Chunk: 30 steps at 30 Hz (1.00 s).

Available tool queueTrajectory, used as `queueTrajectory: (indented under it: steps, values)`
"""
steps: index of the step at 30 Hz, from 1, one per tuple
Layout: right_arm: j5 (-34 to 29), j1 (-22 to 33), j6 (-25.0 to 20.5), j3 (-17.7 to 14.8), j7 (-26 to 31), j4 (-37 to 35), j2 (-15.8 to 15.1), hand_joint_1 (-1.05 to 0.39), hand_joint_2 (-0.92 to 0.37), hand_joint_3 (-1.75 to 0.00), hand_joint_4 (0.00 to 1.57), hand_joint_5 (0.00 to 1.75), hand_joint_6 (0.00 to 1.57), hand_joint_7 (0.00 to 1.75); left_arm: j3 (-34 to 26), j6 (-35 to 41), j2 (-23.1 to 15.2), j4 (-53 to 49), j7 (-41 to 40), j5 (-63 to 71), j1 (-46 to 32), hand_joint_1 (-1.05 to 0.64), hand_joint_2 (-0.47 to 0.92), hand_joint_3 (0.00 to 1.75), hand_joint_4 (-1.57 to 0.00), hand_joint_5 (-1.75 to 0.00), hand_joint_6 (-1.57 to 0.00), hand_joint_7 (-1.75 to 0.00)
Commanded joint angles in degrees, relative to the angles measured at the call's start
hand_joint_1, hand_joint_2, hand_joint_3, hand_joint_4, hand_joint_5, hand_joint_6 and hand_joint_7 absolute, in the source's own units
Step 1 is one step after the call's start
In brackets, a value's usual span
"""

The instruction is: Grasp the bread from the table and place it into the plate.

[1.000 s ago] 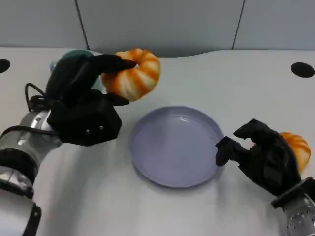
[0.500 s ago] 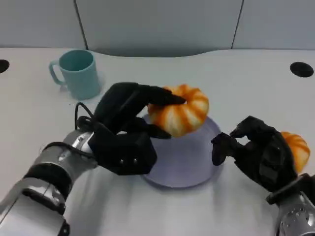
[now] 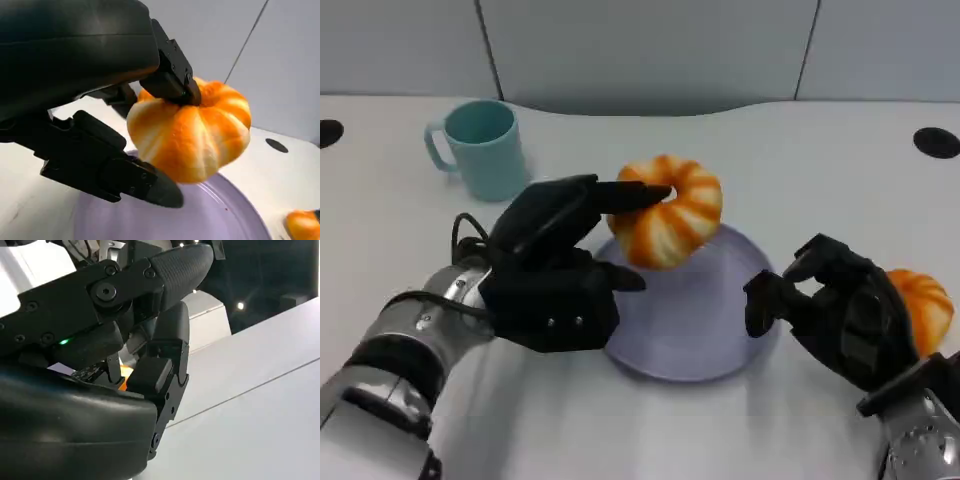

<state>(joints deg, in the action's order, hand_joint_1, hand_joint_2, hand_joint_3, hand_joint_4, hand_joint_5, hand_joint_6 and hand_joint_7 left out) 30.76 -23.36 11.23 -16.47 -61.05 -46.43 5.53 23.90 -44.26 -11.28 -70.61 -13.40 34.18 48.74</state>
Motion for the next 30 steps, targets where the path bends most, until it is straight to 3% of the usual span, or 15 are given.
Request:
queueTrajectory:
  steps: [1,4,9,14,17,30]
  values:
    - [0.0,-0.7,0.3,-0.1,0.3,-0.2,-0.9,-0.6,-0.89,0.0,0.77,1.44,0.9,0.8,-0.8,0.2,-2.3,1.7,3.4,-1.5,-0.8,-1.02,0.92,0.53,0.0,-0.23,-0.22,-0.03]
    - [-0.1,-0.8,0.2,0.0,0.8,-0.3,-0.7,-0.59,-0.88,0.0,0.77,1.45,0.91,0.8,-2.0,-0.6,-3.1,2.7,7.9,-3.7,-1.3,-1.05,0.92,0.64,0.0,-0.03,-0.13,-0.01]
    - [-0.1,-0.7,0.0,0.2,1.0,0.0,-0.8,-0.58,-0.88,-0.01,0.76,1.45,0.91,0.78,-3.7,-1.4,-3.6,4.4,13.2,-7.0,-2.3,-1.05,0.92,0.69,0.0,0.0,-0.15,-0.03]
    - [-0.3,-0.4,-0.2,0.4,2.3,0.6,-0.5,-0.57,-0.89,0.0,0.76,1.44,0.91,0.77,-6.0,-1.8,-3.2,5.4,18.4,-11.2,-2.9,-1.05,0.92,0.7,0.0,0.0,-0.4,-0.15]
    - [-0.4,0.0,-0.3,0.7,3.2,1.4,-0.3,-0.58,-0.89,0.0,0.77,1.43,0.92,0.76,-7.0,-1.5,-2.7,5.5,21.0,-12.9,-3.0,-1.05,0.92,0.71,0.0,0.0,-0.44,-0.17]
    - [-0.1,0.5,-2.3,1.8,3.7,2.9,-0.7,-0.59,-0.87,0.0,0.76,1.43,0.9,0.78,-8.3,-1.1,-2.7,5.4,27.0,-15.2,-3.1,-1.05,0.92,0.7,0.0,0.0,-0.24,-0.06]
